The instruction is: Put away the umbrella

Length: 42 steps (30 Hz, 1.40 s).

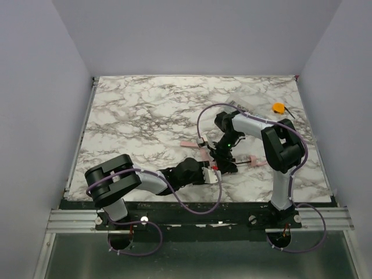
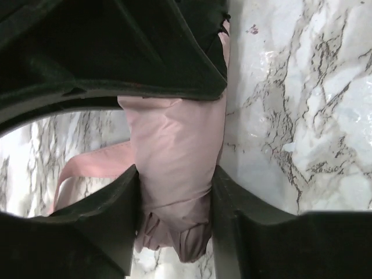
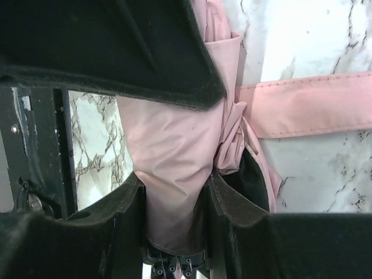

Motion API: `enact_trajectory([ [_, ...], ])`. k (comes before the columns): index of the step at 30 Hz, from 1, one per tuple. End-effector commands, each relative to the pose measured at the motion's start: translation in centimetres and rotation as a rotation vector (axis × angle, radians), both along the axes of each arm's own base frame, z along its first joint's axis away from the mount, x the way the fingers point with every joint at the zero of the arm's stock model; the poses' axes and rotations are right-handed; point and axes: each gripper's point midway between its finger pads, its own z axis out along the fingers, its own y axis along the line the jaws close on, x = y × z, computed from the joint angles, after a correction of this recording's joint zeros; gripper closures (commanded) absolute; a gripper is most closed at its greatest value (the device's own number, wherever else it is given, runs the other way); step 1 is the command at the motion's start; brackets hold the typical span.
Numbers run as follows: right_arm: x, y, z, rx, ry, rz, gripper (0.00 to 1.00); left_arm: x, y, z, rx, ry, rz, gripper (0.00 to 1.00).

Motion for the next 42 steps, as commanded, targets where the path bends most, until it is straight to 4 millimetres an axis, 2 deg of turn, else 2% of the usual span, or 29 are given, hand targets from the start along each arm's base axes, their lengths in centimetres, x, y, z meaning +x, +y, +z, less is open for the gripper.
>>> enact_trajectory([
  [1, -1.2, -3.0, -5.3, -0.188, 0.006, 0.068, 0.85, -2.1, 0.7, -4.3, 0.125, 0.17, -0.017, 0.74],
  [3, -0.7, -1.9, -4.7, -0.131, -0.02, 0.039, 0.66, -2.7, 1.0, -5.4, 0.145, 0.253, -0.008, 0.9],
  [4, -0.2, -1.4, -4.2, -0.104, -0.038, 0.021, 0.59, -2.8, 1.2, -5.8, 0.148, 0.307, 0.015, 0.98],
  [6, 2.0, -0.2, -2.5, -0.028, -0.107, -0.055, 0.51, -3.2, 2.0, -6.6, 0.163, 0.439, 0.069, 1.0],
  [8, 6.2, 0.4, 0.7, 0.088, -0.223, -0.184, 0.35, -3.4, 3.4, -7.6, 0.167, 0.603, 0.162, 1.0],
  [10, 10.3, 0.0, 4.9, 0.224, -0.348, -0.293, 0.26, -3.7, 4.8, -8.5, 0.152, 0.808, 0.281, 1.0],
  [11, 11.6, -0.4, 6.9, 0.296, -0.401, -0.314, 0.19, -3.8, 5.5, -8.9, 0.143, 0.902, 0.328, 1.0],
  [13, 11.7, -0.5, 10.0, 0.426, -0.515, -0.259, 0.05, -4.6, 6.5, -9.7, 0.127, 1.07, 0.412, 1.0],
  [15, 9.4, -0.1, 10.9, 0.547, -0.625, -0.091, 0.0, -5.4, 7.0, -10.3, 0.126, 1.225, 0.47, 1.0],
  [16, 7.8, 0.0, 10.6, 0.609, -0.653, -0.02, 0.0, -6.0, 7.2, -10.6, 0.129, 1.297, 0.487, 1.0],
  [18, 5.8, 0.6, 9.8, 0.656, -0.7, 0.06, 0.0, -6.6, 7.5, -11.2, 0.137, 1.426, 0.548, 1.0],
  [20, 4.9, 1.2, 8.1, 0.613, -0.738, 0.133, 0.0, -7.3, 7.3, -11.4, 0.134, 1.531, 0.564, 1.0],
  [24, 5.5, 1.7, 5.6, 0.542, -0.801, 0.182, 0.0, -8.2, 7.3, -12.1, 0.142, 1.605, 0.573, 1.0],
  [28, 7.0, 1.0, 3.7, 0.457, -0.841, 0.202, 0.0, -8.8, 7.5, -12.4, 0.162, 1.638, 0.572, 1.0],
  [31, 6.9, 0.0, 2.5, 0.404, -0.85, 0.242, 0.01, -8.9, 7.8, -12.6, 0.169, 1.658, 0.575, 1.0],
  [34, 5.1, -1.1, 1.5, 0.376, -0.812, 0.314, 0.05, -8.8, 8.1, -12.9, 0.164, 1.668, 0.588, 1.0],
  [39, 0.8, -2.9, 0.3, 0.357, -0.713, 0.422, 0.06, -8.3, 8.2, -13.0, 0.148, 1.687, 0.593, 1.0],
  [42, 0.0, -3.7, -0.9, 0.317, -0.699, 0.449, 0.1, -7.9, 8.2, -13.0, 0.14, 1.695, 0.594, 1.0],
])
